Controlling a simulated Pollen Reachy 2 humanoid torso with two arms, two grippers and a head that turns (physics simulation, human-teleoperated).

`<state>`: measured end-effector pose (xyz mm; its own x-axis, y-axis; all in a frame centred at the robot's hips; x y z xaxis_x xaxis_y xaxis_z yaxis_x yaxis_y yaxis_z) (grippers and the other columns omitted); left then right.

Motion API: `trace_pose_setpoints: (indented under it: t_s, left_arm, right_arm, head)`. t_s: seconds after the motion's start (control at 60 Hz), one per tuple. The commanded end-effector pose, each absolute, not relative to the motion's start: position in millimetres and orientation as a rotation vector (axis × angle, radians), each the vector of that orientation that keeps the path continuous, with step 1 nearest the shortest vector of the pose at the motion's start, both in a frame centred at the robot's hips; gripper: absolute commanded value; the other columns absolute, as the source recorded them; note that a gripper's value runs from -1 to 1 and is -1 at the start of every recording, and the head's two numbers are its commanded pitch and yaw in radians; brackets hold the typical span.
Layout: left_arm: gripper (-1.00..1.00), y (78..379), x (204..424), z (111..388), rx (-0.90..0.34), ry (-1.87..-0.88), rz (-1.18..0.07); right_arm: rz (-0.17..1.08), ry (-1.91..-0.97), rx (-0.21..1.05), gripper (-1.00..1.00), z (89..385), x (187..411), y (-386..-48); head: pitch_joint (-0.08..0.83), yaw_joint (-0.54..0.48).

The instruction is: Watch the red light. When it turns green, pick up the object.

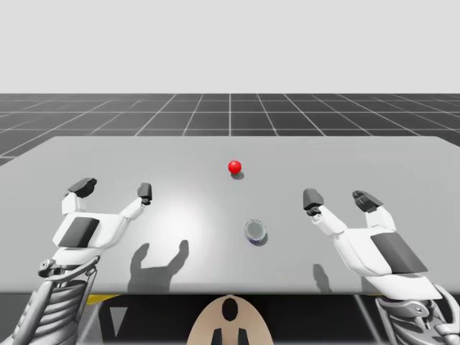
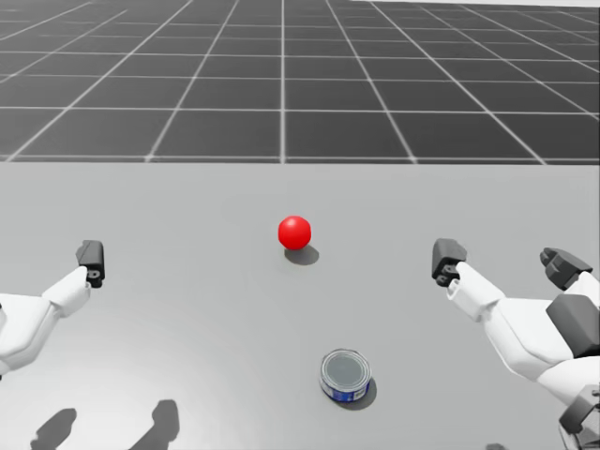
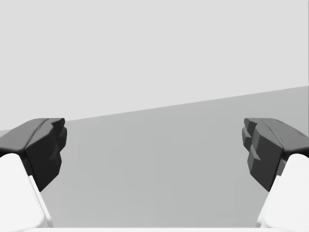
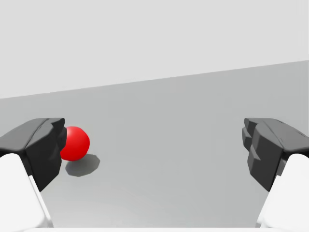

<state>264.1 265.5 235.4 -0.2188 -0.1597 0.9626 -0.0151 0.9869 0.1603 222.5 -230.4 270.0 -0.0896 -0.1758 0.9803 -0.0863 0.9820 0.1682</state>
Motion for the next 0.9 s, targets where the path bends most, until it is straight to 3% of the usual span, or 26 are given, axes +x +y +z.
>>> trace_pose_setpoints:
  t_s: [0.017,0.9]
  left_arm:
    - [-1.0,265.3,264.0,235.5,0.128,-1.789,-0.135]
    - [-1.0,264.7,263.8,234.8,0.129,-1.787,-0.143]
  right_arm:
    - [-0.092,-1.661,0.213,-1.0,268.4,222.2,-227.7]
    - [-0.082,-1.667,0.202,-1.0,266.9,222.1,-227.5]
  head:
    - [0.44,-0.04]
    - [0.447,-0.04]
